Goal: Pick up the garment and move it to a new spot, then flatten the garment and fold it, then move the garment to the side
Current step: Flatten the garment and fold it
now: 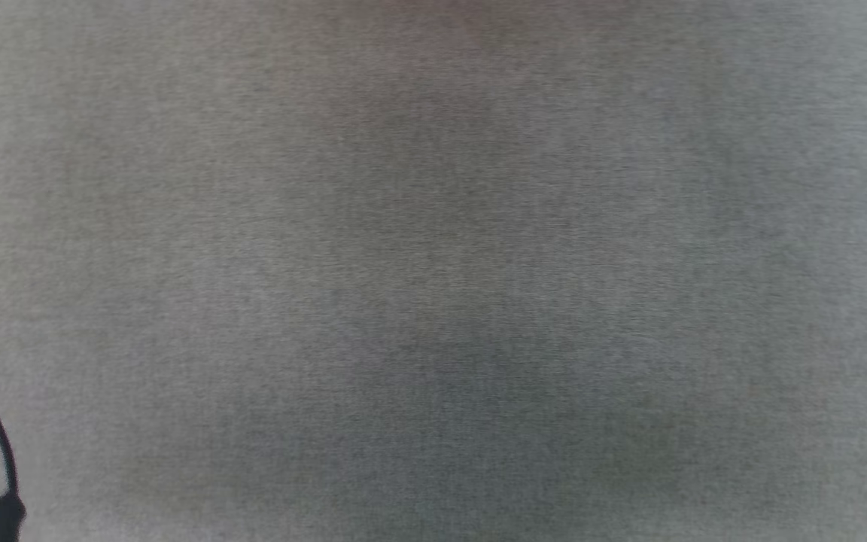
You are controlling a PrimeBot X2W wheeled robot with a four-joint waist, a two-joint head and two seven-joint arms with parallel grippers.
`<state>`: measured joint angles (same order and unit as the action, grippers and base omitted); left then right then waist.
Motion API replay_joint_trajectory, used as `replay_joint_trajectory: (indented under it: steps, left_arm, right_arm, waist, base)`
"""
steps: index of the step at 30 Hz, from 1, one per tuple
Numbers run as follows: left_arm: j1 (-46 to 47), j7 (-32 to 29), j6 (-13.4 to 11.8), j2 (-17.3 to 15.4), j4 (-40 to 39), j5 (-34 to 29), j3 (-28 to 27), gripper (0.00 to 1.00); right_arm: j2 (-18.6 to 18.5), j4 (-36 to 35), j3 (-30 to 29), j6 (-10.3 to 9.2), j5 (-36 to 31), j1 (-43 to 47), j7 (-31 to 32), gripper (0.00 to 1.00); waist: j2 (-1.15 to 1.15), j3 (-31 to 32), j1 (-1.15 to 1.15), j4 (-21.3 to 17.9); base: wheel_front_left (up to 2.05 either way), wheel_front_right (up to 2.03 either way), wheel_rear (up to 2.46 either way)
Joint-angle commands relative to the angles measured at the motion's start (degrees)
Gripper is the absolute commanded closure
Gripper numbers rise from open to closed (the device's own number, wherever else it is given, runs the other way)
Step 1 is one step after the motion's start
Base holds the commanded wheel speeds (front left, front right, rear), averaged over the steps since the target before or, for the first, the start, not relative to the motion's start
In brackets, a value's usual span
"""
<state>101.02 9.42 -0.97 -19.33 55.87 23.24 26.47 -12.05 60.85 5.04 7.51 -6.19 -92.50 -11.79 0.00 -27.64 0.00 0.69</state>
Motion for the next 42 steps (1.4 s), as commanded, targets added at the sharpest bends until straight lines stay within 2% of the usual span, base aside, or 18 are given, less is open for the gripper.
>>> replay_joint_trajectory:
  steps: [1,4,8,14,17,19,22,25,27,29,31,32,36,42]
  left_arm:
    - [-0.99,-0.02,0.9,-0.46,1.19,0.1,0.09,1.0]
    - [-4.55,-2.84,3.4,0.23,5.55,0.63,1.41,1.0]
    - [-9.31,-9.49,6.29,1.09,10.45,2.43,2.55,1.0]
    - [-16.77,-18.79,8.13,2.5,13.2,4.68,4.8,1.0]
    - [-21.05,-23.64,8.36,2.96,12.41,6.32,6.28,1.0]
    - [-24.83,-27.31,8.37,3.16,10.55,7.97,7.88,1.0]
    - [-30.38,-32.14,8.39,1.67,6.68,10.28,9.54,1.0]
    - [-36.67,-35.6,8.4,-0.07,1.02,12.41,10.51,1.0]
    - [-41.15,-37.95,8.32,-1.48,-3.28,13.78,10.77,1.0]
    - [-45.75,-40.43,7.03,-3.24,-8.47,14.81,10.73,1.0]
    - [-50.73,-42.91,4.6,-5.44,-15.15,15.3,10.56,1.0]
    - [-50.73,-42.91,4.6,-5.44,-15.15,15.3,10.56,1.0]
    - [-62.18,-48.69,-1.81,-10.15,-31.23,18.0,9.66,1.0]
    - [-78.71,-55.91,-13.22,-17.2,-54.47,20.87,8.29,1.0]
  right_arm:
    - [0.38,1.62,-0.43,-0.03,0.48,0.89,0.66,1.0]
    - [1.01,6.13,0.67,-0.04,1.24,2.95,1.99,1.0]
    - [2.06,9.74,2.63,-0.03,4.16,5.77,3.92,1.0]
    - [3.66,11.69,7.65,-0.03,11.57,12.45,9.1,1.0]
    - [3.87,10.71,12.31,-0.03,15.63,16.34,11.84,1.0]
    - [3.19,8.76,15.53,-0.02,19.07,19.37,14.19,1.0]
    - [1.09,2.96,21.47,-0.02,25.82,25.21,18.59,1.0]
    - [-3.91,-6.79,27.57,-0.02,33.57,31.58,23.68,1.0]
    - [-8.63,-14.61,31.35,-0.02,38.42,36.08,26.86,1.0]
    - [-13.89,-22.34,33.62,-0.02,42.68,40.15,29.49,1.0]
    - [-18.57,-29.6,35.24,-0.03,45.84,44.31,31.79,1.0]
    - [-18.57,-29.6,35.24,-0.03,45.84,44.31,31.79,1.0]
    - [-26.01,-40.62,35.52,-0.03,50.1,52.01,35.4,1.0]
    - [-33.25,-51.94,34.97,-0.03,53.07,62.01,38.4,1.0]
  waist:
    - [0.0,-0.18,0.0,0.81]
    - [0.0,0.33,0.0,1.61]
    - [0.0,1.71,0.0,2.71]
    - [0.0,4.67,0.0,3.61]
    - [0.0,6.2,0.0,3.95]
    - [0.0,7.11,0.0,4.08]
    - [0.0,8.45,0.0,4.25]
    - [0.0,9.29,0.0,4.2]
    - [0.0,9.58,0.0,4.11]
    - [0.0,9.78,0.0,4.05]
    - [0.0,9.92,0.0,3.94]
    - [0.0,9.92,0.0,3.94]
    - [0.0,9.91,0.0,3.78]
    - [0.0,9.89,0.0,3.25]
  base:
    - [0.0,0.0,0.0]
    - [0.0,0.0,0.0]
    - [0.0,0.0,0.0]
    - [0.0,0.0,0.0]
    - [0.0,0.0,0.0]
    - [0.0,0.0,0.0]
    - [0.0,0.0,0.0]
    - [0.0,0.0,0.0]
    - [0.0,0.0,0.0]
    - [0.0,0.0,0.0]
    - [0.0,0.0,0.0]
    - [0.0,0.0,0.0]
    - [0.0,0.0,0.0]
    - [0.0,0.0,0.0]
